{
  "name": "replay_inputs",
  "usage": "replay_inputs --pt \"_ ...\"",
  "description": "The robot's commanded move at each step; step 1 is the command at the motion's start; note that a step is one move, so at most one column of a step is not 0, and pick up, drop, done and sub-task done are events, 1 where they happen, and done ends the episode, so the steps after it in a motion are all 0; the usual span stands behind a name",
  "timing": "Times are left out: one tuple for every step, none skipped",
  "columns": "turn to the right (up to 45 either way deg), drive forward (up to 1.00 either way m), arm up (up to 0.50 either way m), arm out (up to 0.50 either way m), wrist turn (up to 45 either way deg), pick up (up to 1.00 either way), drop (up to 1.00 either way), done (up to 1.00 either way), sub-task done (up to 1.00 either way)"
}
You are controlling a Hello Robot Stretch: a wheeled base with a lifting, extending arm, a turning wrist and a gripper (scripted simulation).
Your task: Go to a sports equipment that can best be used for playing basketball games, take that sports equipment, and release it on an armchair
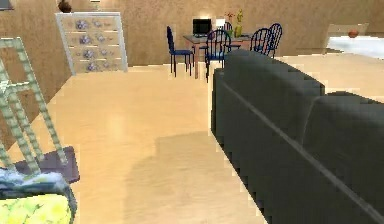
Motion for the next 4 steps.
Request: replay_inputs --pt "-9.0 0.0 0.0 0.0 0.0 0.0 0.0 0.0 0.0" --pt "0.0 1.0 0.0 0.0 0.0 0.0 0.0 0.0 0.0" --pt "0.0 1.0 0.0 0.0 0.0 0.0 0.0 0.0 0.0" --pt "-3.0 0.0 0.0 0.0 0.0 0.0 0.0 0.0 0.0"
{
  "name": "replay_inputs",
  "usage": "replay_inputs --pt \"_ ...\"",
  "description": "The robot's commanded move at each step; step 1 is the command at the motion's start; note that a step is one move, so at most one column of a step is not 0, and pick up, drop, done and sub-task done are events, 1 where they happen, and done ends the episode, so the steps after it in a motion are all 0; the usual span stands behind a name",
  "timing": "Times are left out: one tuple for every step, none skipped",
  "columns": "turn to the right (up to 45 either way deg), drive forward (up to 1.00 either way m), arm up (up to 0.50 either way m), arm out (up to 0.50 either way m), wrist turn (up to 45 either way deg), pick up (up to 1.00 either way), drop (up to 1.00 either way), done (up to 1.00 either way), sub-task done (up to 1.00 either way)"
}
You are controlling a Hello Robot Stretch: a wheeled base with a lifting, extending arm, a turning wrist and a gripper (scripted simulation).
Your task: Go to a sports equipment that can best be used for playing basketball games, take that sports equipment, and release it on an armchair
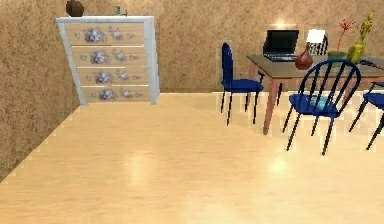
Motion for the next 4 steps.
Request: replay_inputs --pt "0.0 0.3 0.0 0.0 0.0 0.0 0.0 0.0 0.0" --pt "36.0 0.0 0.0 0.0 0.0 0.0 0.0 0.0 0.0" --pt "0.0 0.45 0.0 0.0 0.0 0.0 0.0 0.0 0.0" --pt "39.0 0.0 0.0 0.0 0.0 0.0 0.0 0.0 0.0"
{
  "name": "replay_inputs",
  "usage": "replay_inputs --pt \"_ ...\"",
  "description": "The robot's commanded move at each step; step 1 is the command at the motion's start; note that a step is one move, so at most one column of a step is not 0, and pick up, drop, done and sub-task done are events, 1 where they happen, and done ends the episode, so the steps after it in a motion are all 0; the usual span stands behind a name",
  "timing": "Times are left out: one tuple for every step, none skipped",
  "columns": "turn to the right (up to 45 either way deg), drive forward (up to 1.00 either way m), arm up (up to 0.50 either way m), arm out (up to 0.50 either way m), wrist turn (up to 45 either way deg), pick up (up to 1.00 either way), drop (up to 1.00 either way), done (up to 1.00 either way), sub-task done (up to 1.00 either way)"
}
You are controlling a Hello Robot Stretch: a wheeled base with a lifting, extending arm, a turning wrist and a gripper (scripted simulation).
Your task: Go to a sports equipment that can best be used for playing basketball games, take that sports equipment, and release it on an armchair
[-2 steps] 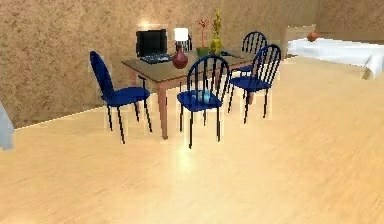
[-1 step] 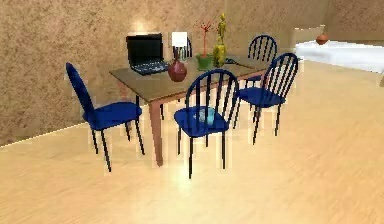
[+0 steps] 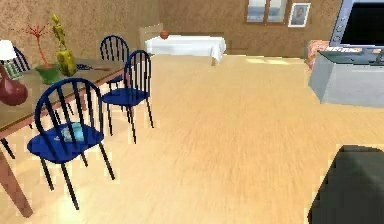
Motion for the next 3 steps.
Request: replay_inputs --pt "0.0 1.0 0.0 0.0 0.0 0.0 0.0 0.0 0.0" --pt "3.0 0.0 0.0 0.0 0.0 0.0 0.0 0.0 0.0" --pt "0.0 1.0 0.0 0.0 0.0 0.0 0.0 0.0 0.0"
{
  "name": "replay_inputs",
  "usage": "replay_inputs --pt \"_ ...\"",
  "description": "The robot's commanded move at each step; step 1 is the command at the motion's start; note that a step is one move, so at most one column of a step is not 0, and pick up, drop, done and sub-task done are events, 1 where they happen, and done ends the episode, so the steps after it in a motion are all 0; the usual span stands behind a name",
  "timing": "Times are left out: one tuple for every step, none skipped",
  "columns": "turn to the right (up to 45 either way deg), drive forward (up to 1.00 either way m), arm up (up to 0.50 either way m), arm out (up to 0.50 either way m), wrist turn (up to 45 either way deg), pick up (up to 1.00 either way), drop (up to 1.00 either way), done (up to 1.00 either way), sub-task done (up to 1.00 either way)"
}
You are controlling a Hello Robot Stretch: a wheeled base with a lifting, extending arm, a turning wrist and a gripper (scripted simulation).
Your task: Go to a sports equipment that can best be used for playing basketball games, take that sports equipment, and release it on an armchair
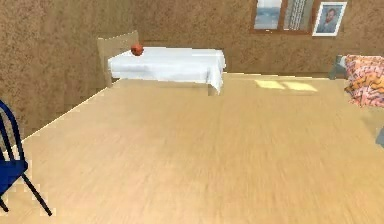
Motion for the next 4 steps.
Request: replay_inputs --pt "0.0 0.4 0.0 0.0 0.0 0.0 0.0 0.0 0.0" --pt "-12.0 0.0 0.0 0.0 0.0 0.0 0.0 0.0 0.0" --pt "0.0 1.0 0.0 0.0 0.0 0.0 0.0 0.0 0.0" --pt "0.0 1.0 0.0 0.0 0.0 0.0 0.0 0.0 0.0"
